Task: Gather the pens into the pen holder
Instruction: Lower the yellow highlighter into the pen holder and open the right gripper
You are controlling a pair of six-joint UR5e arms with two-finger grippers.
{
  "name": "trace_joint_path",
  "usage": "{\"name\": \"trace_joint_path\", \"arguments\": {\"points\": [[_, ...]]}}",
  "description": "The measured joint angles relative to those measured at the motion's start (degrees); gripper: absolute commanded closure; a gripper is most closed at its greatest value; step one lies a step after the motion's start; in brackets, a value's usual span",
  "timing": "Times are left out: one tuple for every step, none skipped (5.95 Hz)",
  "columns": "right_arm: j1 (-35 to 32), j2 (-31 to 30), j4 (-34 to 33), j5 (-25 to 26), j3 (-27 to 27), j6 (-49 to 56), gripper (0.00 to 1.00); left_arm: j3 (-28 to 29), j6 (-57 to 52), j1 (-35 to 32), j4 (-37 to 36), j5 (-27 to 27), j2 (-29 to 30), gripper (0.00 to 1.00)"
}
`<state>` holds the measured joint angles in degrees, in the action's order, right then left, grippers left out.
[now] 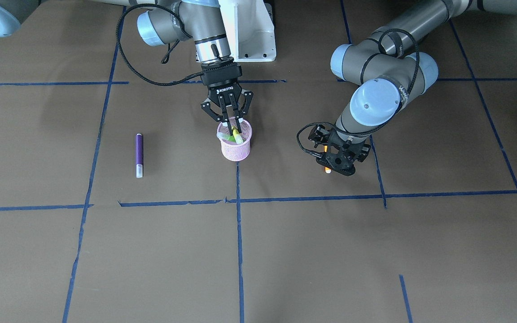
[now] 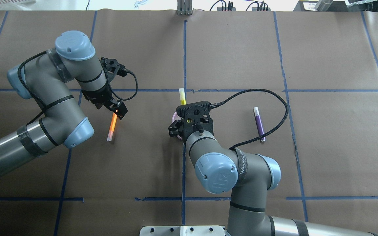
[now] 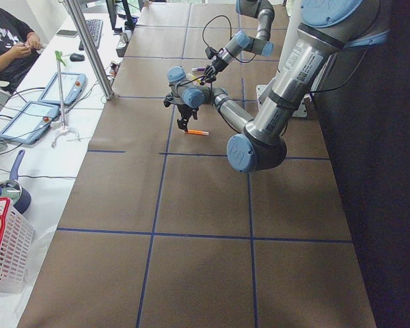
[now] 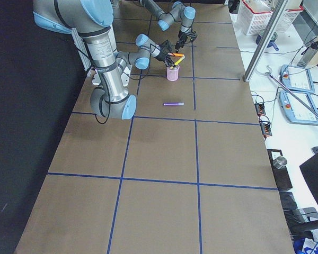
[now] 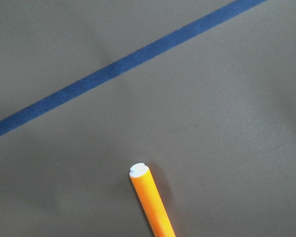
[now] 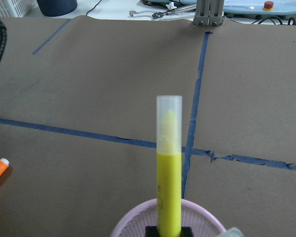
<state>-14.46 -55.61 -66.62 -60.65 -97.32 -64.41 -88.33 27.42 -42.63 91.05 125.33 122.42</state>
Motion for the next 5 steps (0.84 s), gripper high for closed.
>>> {"name": "trace_joint_path", "arguments": {"points": [[0.08,0.01,0.00,0.26,0.06,-0.04,0.00,0.02,0.00,0.00,0.00,0.00,0.01,0.00],[0.16,0.02,0.00,1.06,0.12,-0.06,0.00,0.06,0.00,0.00,0.00,0.00,0.01,0.00],[0.19,0.19,0.00,1.85,0.12,0.02,0.00,0.08,0.00,0.00,0.00,0.00,0.01,0.00],[-0.20,0.65,-0.02,2.11,-0.20,0.32,0.00,0.08,0.00,0.00,0.00,0.00,0.01,0.00],[-1.33,1.59,-0.35,1.98,-1.05,0.71,0.00,0.09,0.00,0.00,0.00,0.00,0.01,0.00]]}}
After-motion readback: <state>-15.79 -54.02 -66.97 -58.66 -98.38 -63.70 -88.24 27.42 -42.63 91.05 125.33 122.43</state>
